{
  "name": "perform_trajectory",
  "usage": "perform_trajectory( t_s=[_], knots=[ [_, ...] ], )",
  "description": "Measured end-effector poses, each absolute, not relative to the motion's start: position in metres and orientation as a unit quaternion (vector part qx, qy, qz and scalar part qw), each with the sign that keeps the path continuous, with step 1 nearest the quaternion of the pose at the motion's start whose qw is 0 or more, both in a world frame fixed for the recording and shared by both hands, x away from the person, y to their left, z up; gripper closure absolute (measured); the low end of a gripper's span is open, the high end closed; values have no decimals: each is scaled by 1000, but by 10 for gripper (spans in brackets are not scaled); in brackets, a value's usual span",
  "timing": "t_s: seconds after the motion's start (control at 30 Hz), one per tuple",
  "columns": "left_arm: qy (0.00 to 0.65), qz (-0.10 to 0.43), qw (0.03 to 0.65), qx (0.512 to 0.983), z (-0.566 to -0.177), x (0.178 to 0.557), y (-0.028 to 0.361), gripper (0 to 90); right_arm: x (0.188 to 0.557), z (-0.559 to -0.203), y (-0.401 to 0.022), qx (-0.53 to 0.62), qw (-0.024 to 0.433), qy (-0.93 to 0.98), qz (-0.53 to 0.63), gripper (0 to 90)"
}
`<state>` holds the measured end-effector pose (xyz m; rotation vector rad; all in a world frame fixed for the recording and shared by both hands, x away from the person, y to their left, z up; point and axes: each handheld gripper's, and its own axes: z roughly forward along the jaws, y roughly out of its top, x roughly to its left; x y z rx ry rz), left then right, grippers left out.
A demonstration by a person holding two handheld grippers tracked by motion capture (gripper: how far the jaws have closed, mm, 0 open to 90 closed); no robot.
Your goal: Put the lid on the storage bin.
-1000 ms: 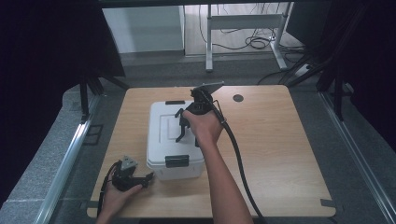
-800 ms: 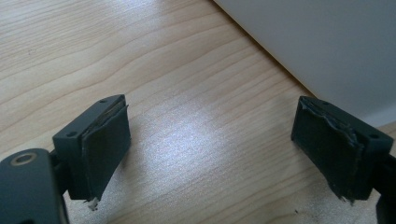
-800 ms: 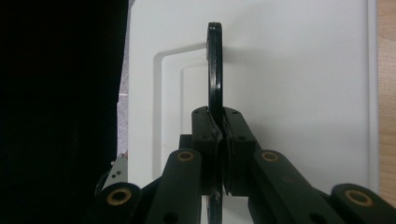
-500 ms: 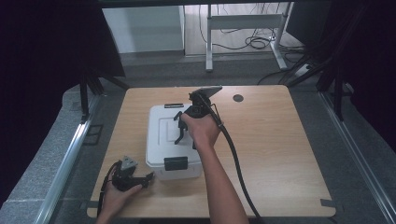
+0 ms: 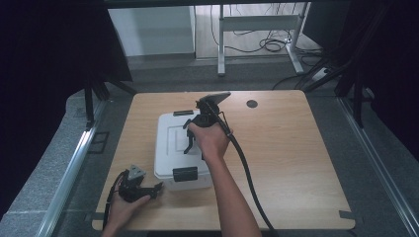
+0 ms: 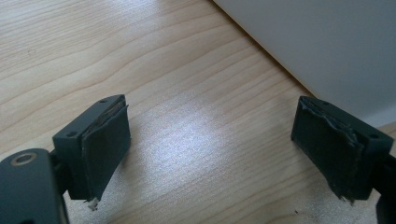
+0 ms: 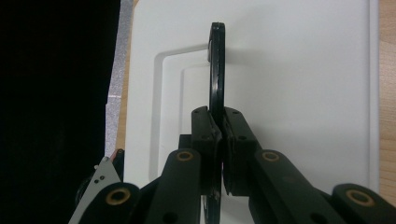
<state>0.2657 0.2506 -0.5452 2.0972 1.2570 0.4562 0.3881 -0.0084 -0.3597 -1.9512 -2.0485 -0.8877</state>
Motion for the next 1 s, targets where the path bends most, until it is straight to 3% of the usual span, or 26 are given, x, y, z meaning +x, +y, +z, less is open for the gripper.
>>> perform_trajectory(
  t_s=[0.17,0.3,0.47,1.0],
  knots=[
    [478,174,321,799,-545,266,251,115,387,-360,-8,-650,84,-693,-302,815],
    [478,173,321,799,-545,266,251,115,386,-361,-7,-622,79,-715,-309,635],
    [478,174,321,799,-545,266,250,115,382,-358,-9,-588,66,-735,-332,483],
    [478,173,321,799,-545,266,251,115,364,-351,-63,-562,39,-733,-381,444]
  ],
)
